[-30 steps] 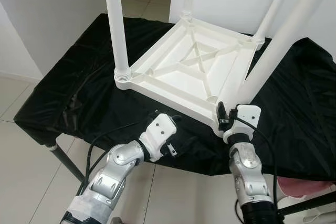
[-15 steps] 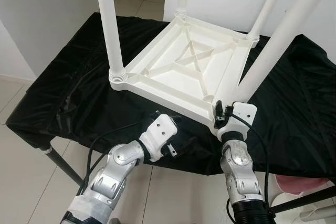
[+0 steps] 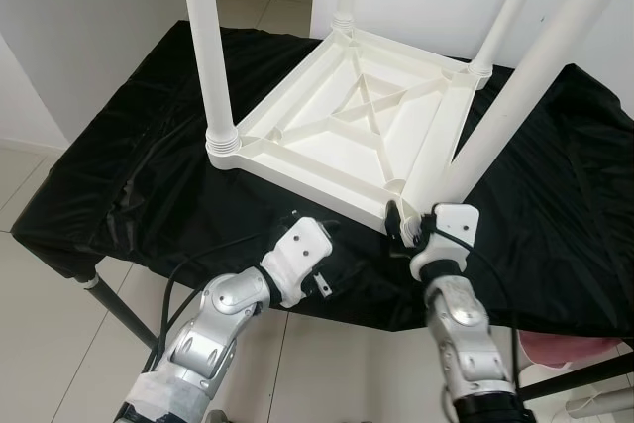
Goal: Building children table
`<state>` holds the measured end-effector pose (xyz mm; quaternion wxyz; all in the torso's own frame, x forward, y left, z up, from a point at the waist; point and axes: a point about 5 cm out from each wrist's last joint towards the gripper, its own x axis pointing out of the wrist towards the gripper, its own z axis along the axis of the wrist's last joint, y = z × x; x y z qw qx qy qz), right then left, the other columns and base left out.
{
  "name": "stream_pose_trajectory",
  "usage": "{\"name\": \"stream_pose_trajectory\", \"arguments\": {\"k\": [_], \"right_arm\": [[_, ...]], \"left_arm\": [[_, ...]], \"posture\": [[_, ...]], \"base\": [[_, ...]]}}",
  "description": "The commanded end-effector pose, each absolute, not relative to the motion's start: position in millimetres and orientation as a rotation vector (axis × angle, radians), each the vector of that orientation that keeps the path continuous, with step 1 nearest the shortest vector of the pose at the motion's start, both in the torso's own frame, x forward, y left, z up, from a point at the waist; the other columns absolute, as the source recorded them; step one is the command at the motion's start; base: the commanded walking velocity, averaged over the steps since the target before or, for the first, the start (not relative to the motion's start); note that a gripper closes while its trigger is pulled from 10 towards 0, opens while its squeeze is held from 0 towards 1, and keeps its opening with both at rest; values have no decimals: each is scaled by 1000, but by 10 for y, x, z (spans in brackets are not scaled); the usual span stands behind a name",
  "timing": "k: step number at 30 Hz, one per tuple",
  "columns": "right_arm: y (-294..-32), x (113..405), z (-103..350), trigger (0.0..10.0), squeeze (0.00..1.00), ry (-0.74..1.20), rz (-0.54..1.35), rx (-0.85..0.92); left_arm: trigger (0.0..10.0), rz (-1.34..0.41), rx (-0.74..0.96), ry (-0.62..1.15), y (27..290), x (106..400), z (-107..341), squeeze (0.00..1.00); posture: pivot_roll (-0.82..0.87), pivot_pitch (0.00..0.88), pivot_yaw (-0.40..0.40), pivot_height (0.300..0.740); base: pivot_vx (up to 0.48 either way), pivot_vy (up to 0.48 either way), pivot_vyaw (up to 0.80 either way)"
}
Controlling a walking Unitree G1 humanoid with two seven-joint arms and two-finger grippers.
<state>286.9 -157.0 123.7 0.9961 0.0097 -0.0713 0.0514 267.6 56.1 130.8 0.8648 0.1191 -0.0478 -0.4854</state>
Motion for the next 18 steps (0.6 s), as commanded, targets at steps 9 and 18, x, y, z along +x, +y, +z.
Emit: {"name": "stream_pose_trajectory", "arguments": {"k": [9,18], "right_arm": [[-1719,2963,1274,10000,0,-157,307,-26],[-1703,3085,1304,10000,0,-135,509,-109]], "left_arm": [[10000,-975,255,-112,557,2682,1319,0],[10000,-979,263,-113,566,2698,1328,0]], "posture": [[21,73,-64,740],[29,67,-61,740]], "base": [[0,0,0],[0,0,0]]}}
